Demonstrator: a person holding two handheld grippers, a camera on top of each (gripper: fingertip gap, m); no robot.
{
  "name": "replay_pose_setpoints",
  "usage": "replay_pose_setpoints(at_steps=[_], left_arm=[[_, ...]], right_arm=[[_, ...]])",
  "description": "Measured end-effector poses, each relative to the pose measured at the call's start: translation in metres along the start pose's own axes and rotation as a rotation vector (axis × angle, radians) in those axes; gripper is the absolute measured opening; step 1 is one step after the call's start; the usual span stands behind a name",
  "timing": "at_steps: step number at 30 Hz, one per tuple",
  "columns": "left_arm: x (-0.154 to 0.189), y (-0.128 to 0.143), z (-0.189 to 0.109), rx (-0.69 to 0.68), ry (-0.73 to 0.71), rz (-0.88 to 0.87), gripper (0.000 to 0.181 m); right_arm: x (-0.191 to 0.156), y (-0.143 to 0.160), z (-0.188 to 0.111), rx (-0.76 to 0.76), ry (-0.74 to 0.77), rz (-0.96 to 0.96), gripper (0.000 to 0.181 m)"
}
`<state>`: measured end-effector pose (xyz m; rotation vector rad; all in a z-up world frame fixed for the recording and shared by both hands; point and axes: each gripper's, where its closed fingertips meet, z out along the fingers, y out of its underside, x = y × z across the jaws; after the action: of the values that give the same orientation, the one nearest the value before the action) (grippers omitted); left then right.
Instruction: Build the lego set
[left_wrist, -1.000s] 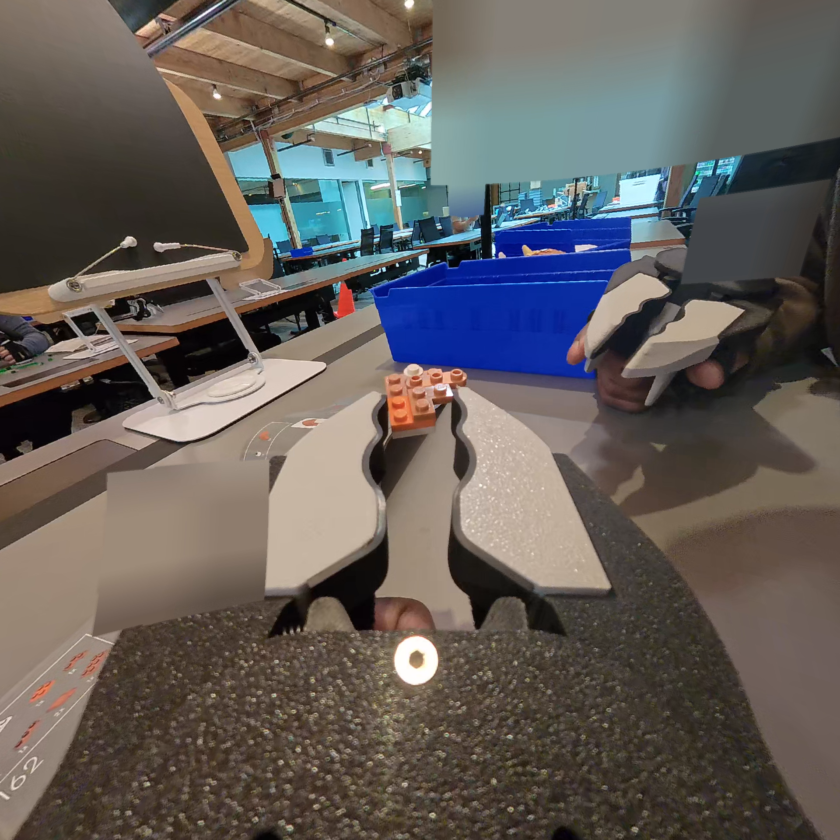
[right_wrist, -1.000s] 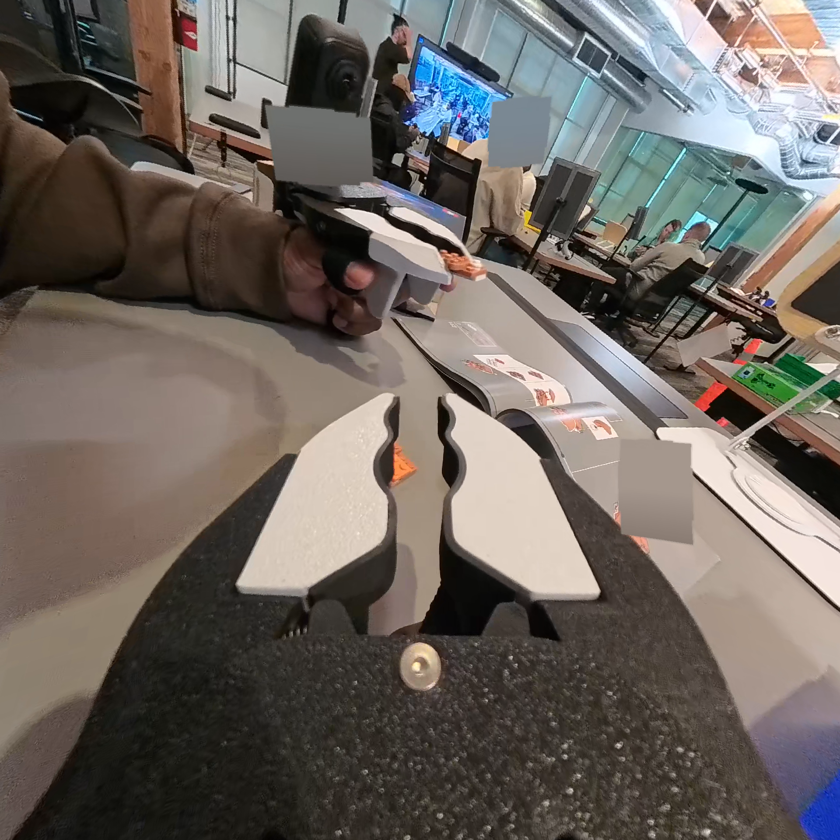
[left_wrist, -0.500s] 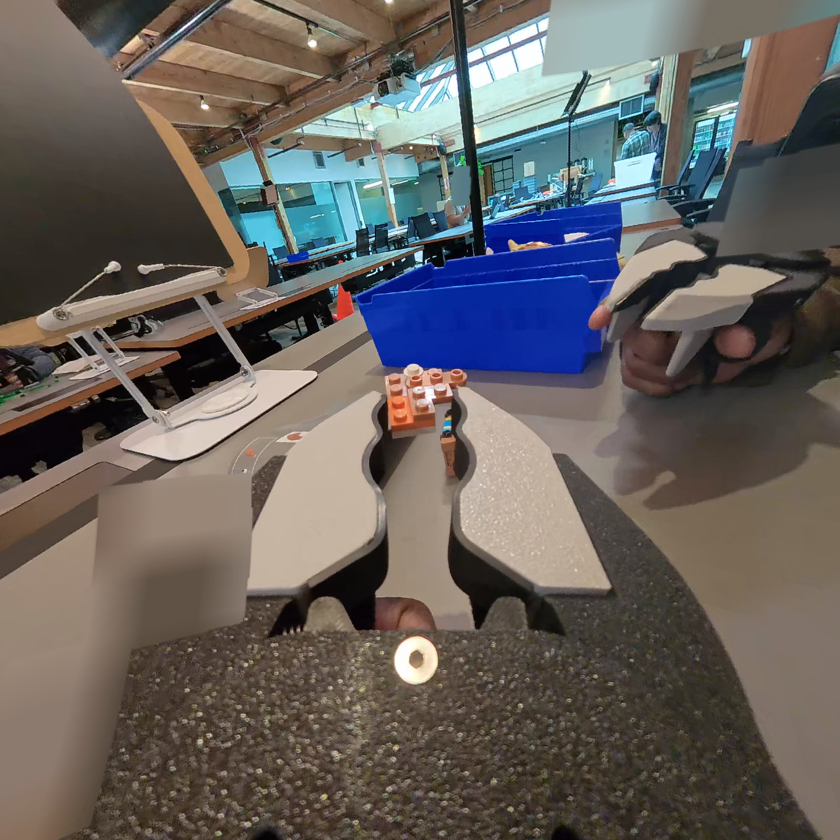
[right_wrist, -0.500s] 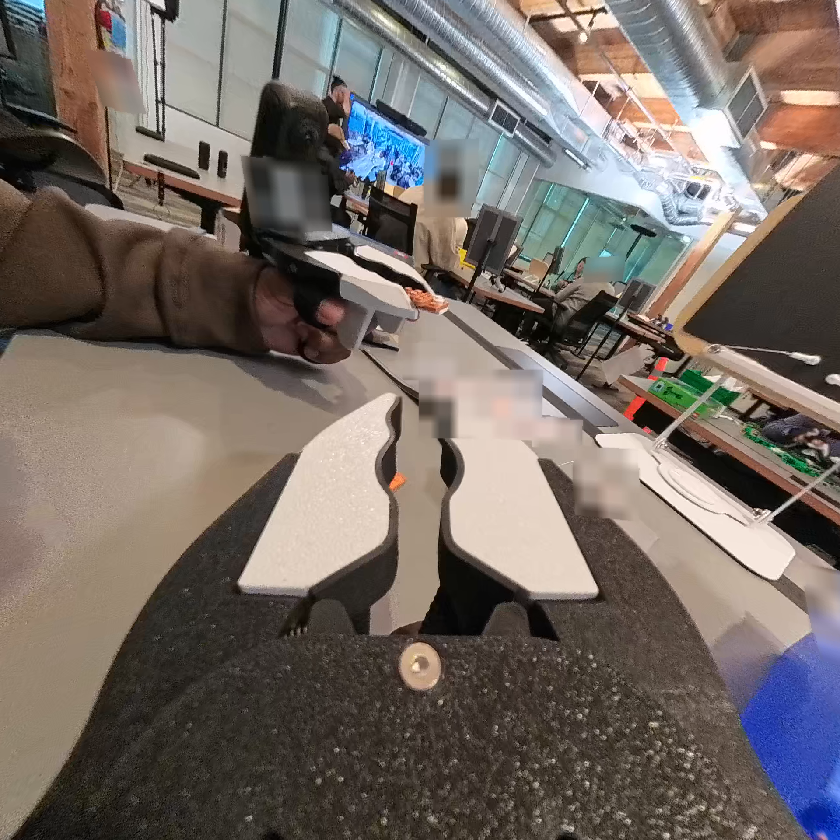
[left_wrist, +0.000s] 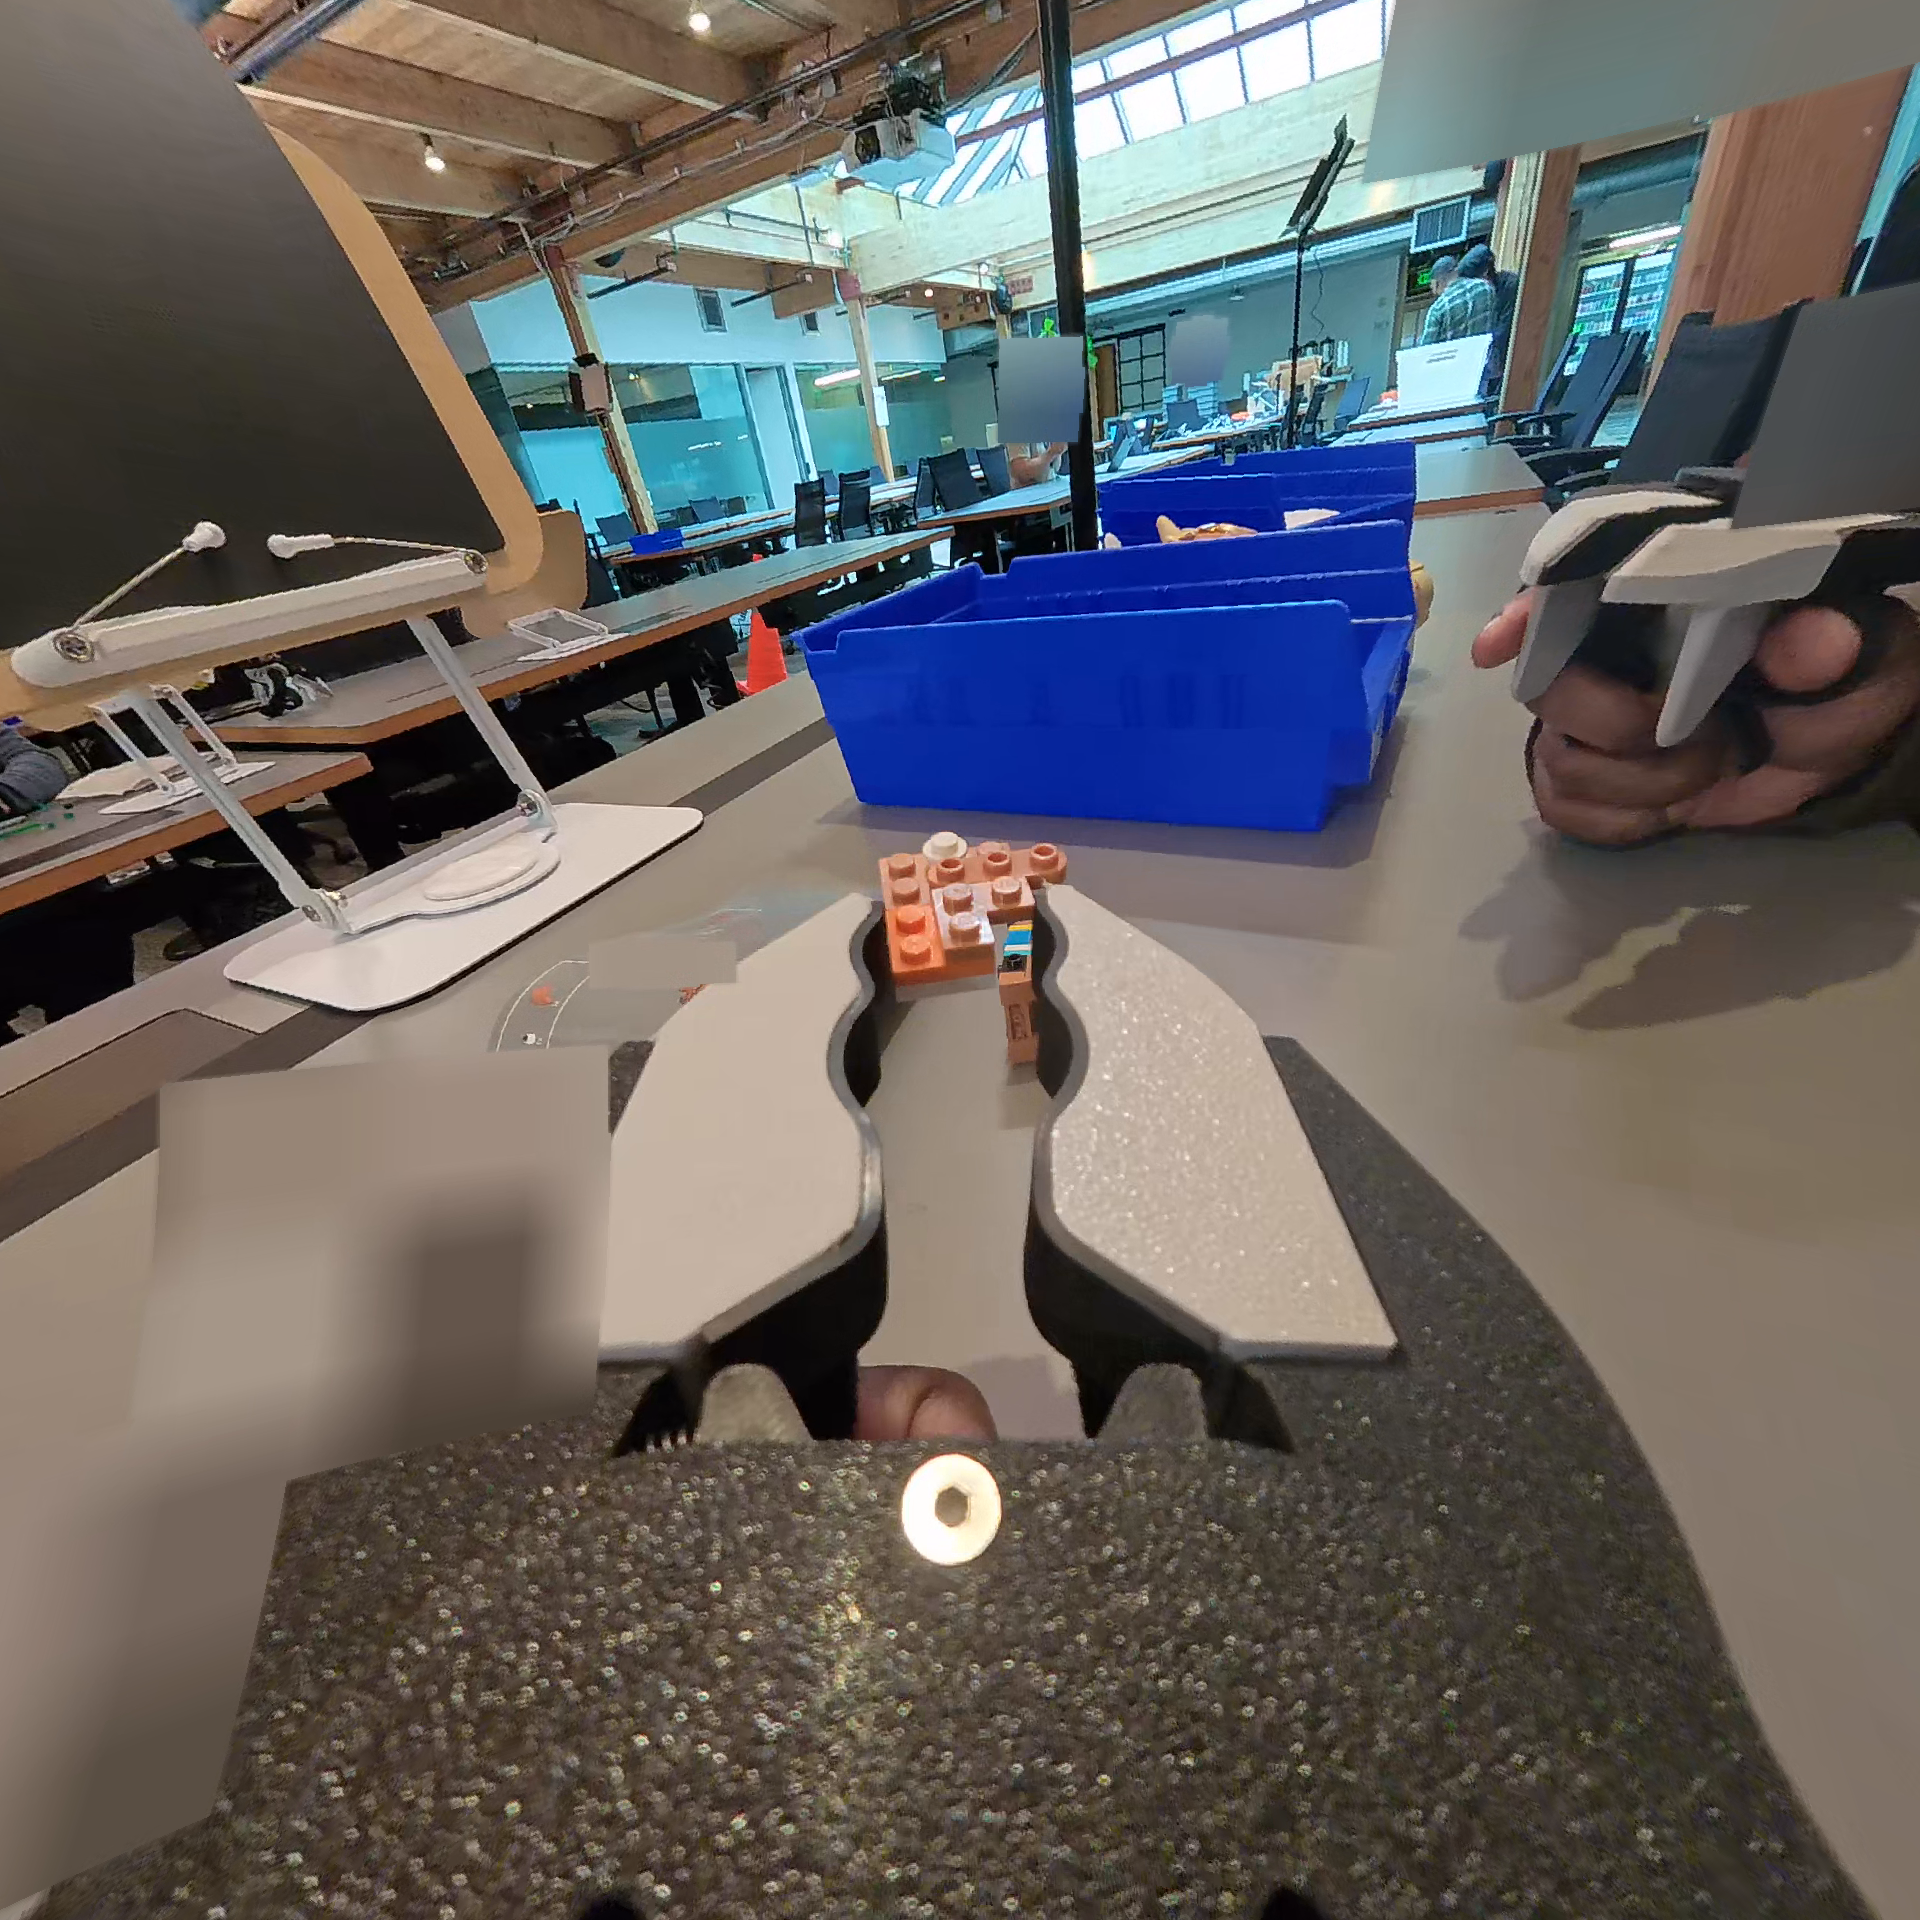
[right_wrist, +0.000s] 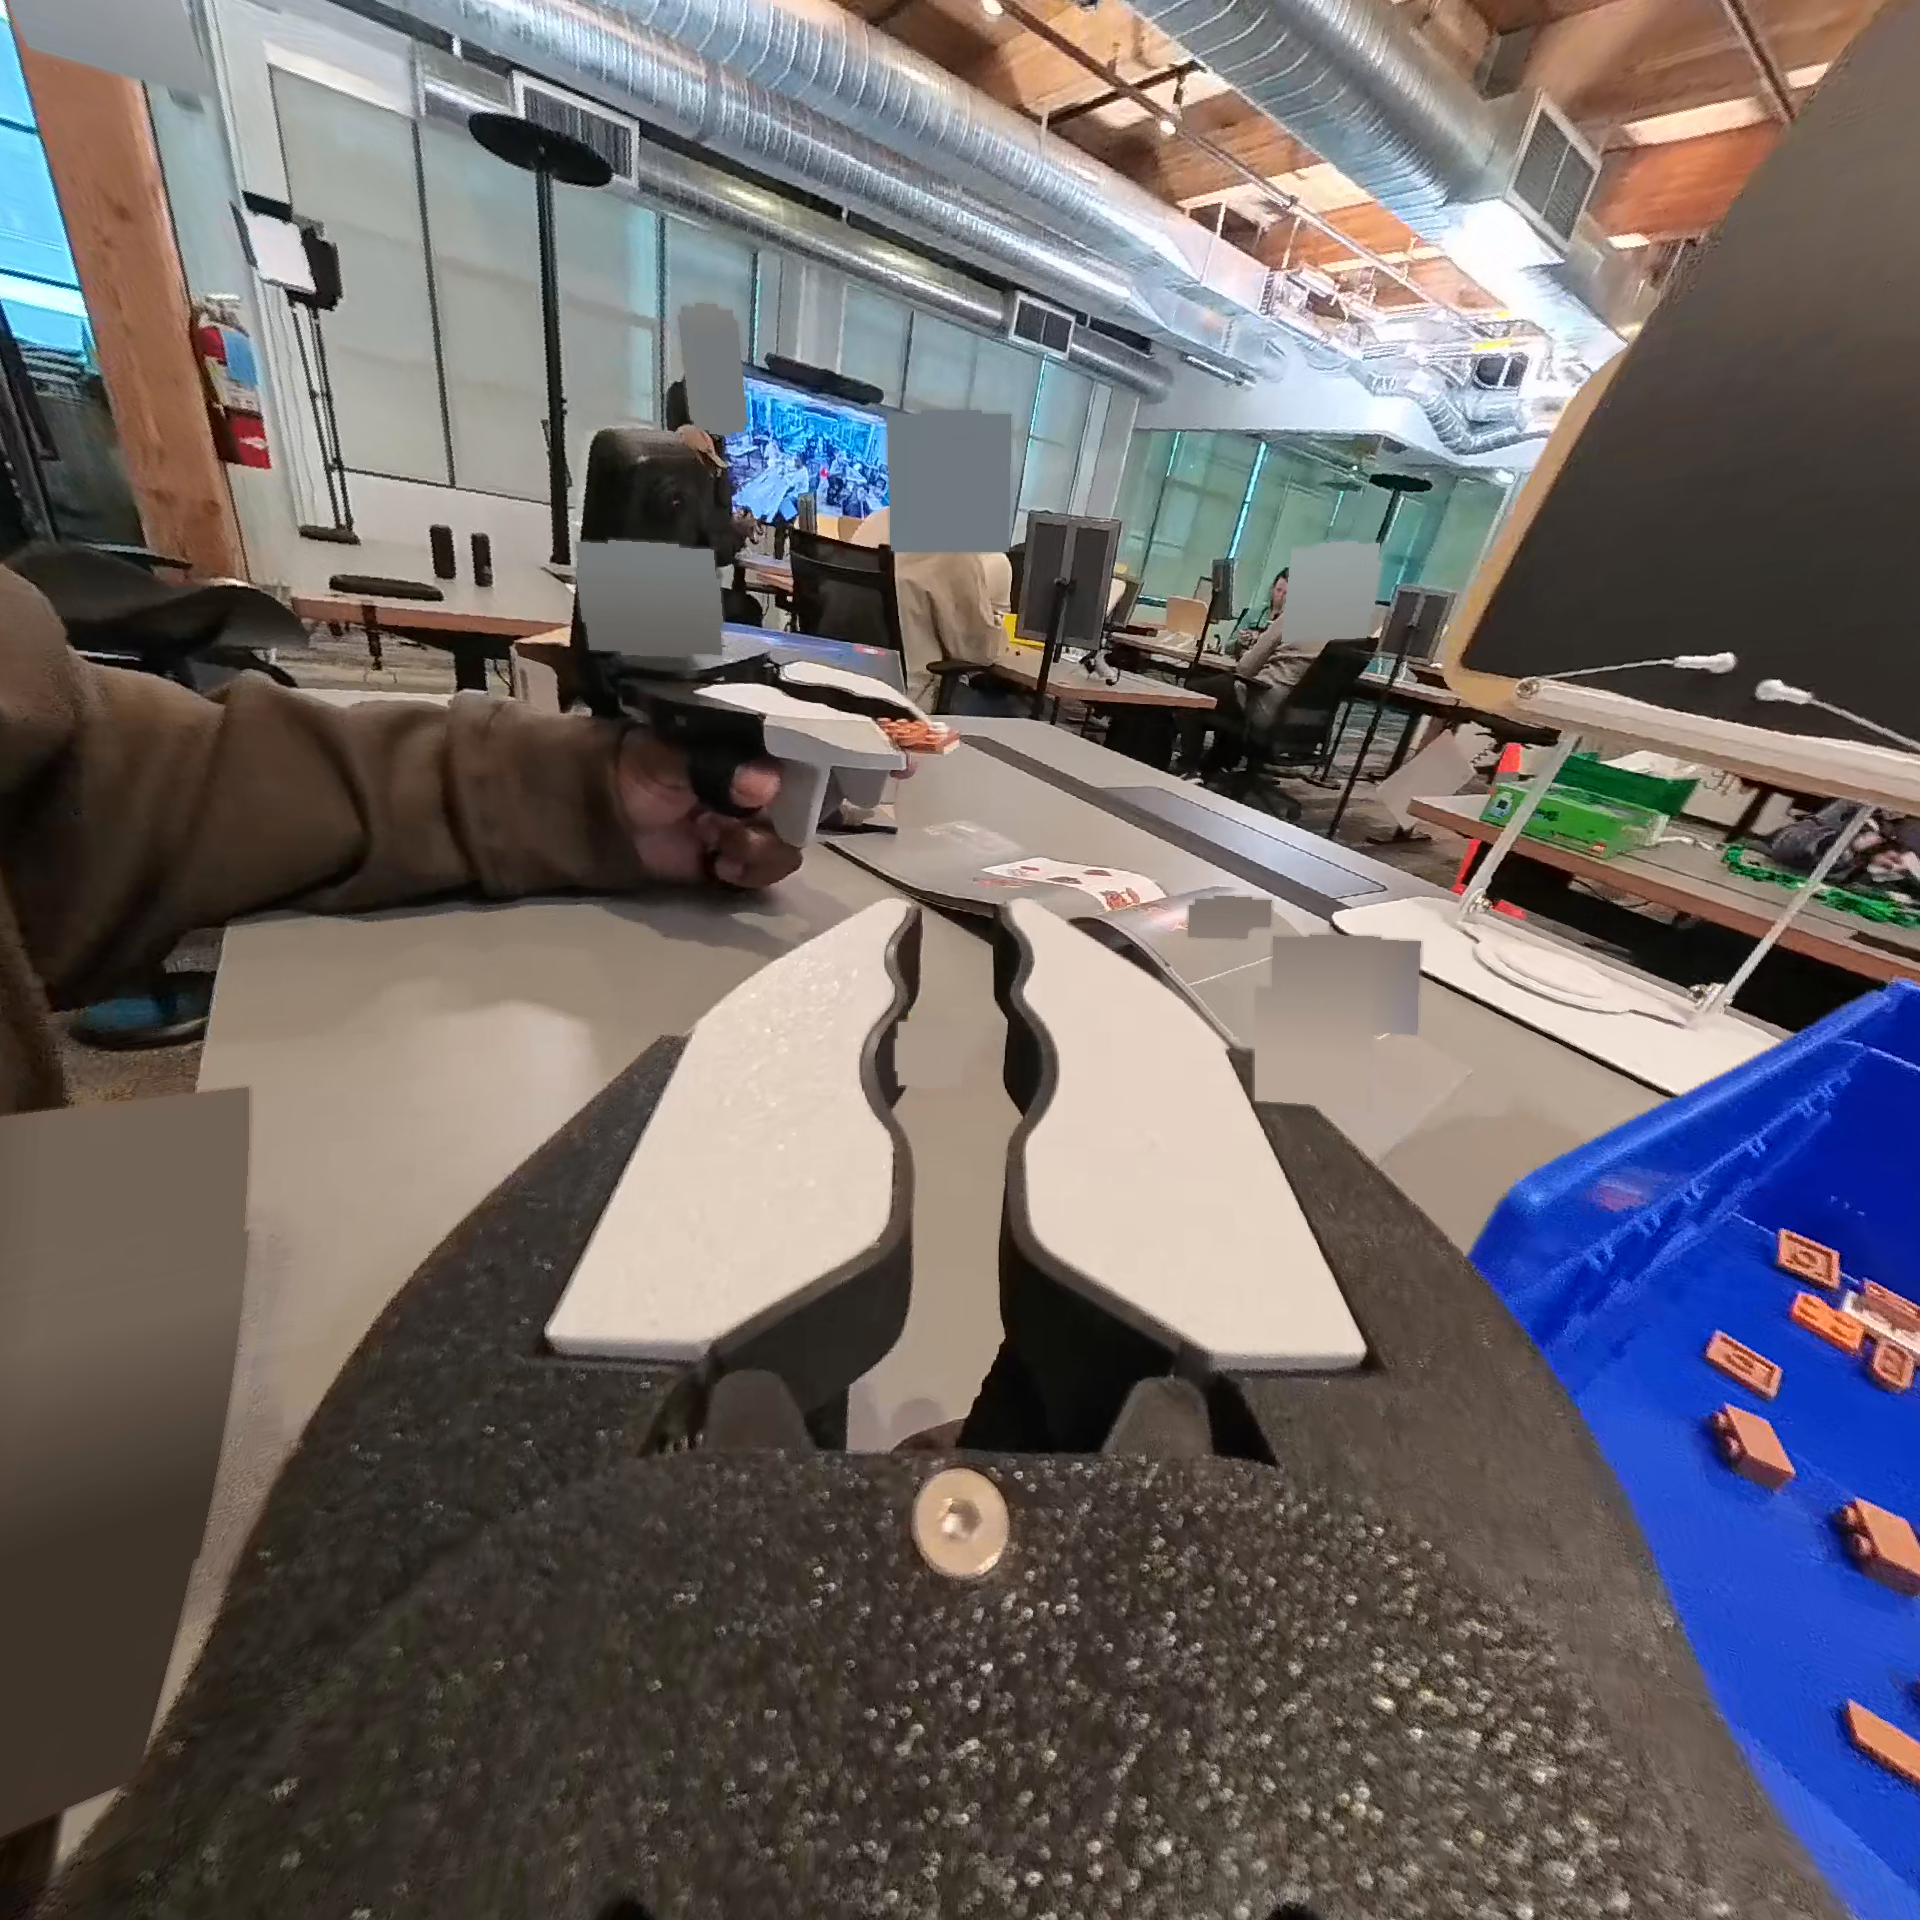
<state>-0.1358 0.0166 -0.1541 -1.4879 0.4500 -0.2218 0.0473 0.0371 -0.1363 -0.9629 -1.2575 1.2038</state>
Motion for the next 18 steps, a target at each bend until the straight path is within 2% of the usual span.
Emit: replay_pose_setpoints(at_steps=[9, 18], left_arm=[[0.002, 0.004, 0.002, -0.028, 0.017, 0.008, 0.026], [0.0, 0.004, 0.002, -0.028, 0.016, 0.0, 0.026]], right_arm=[[0.017, 0.007, -0.013, -0.021, 0.004, 0.053, 0.013], [0.022, 0.009, -0.011, -0.025, -0.014, 0.108, 0.013]])
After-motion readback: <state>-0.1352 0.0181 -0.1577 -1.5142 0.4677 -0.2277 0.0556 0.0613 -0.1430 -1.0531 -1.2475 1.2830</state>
